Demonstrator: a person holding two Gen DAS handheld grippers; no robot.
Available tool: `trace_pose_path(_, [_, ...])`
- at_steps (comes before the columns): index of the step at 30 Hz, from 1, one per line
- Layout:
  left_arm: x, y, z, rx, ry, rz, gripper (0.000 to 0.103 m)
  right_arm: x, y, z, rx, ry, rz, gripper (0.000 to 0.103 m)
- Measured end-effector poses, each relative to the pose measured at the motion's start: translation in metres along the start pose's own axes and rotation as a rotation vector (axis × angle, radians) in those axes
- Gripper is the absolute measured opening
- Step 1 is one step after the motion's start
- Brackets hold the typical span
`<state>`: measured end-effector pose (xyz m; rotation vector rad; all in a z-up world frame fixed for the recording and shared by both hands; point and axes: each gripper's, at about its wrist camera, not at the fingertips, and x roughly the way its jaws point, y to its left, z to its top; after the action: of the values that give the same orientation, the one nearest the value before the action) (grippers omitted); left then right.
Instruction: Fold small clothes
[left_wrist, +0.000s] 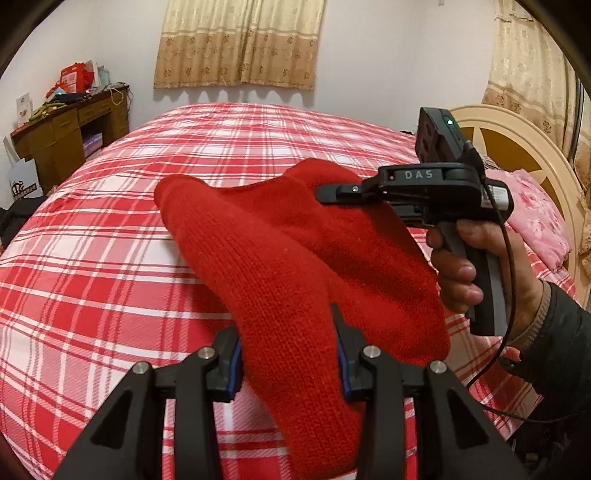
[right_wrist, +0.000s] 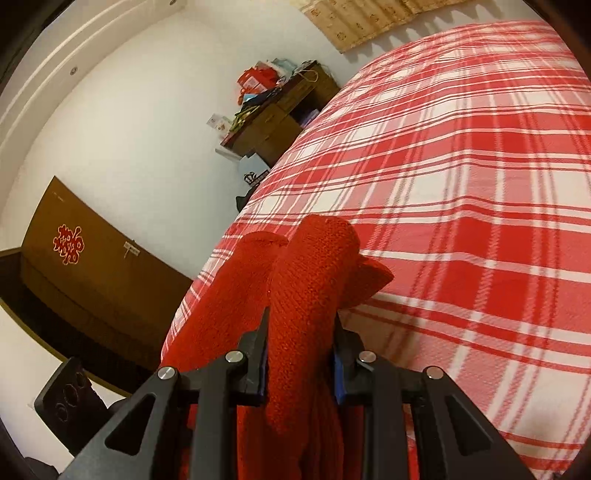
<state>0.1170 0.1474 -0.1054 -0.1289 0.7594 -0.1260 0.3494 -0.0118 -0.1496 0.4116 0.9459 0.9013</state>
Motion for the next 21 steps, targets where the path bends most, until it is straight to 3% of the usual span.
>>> trace_pose_path(14, [0.023, 0.027, -0.026, -0.061, 0.054, 0.007, 0.043, 0.025, -0.014, -0.006, 0.023, 0.042, -0.04, 0.026])
trace_pose_path(21, [0.024, 0.03, -0.03, -0.079, 0.058, 0.026, 0.059, 0.033, -0.027, -0.011, 0.039, 0.054, -0.085, 0.028])
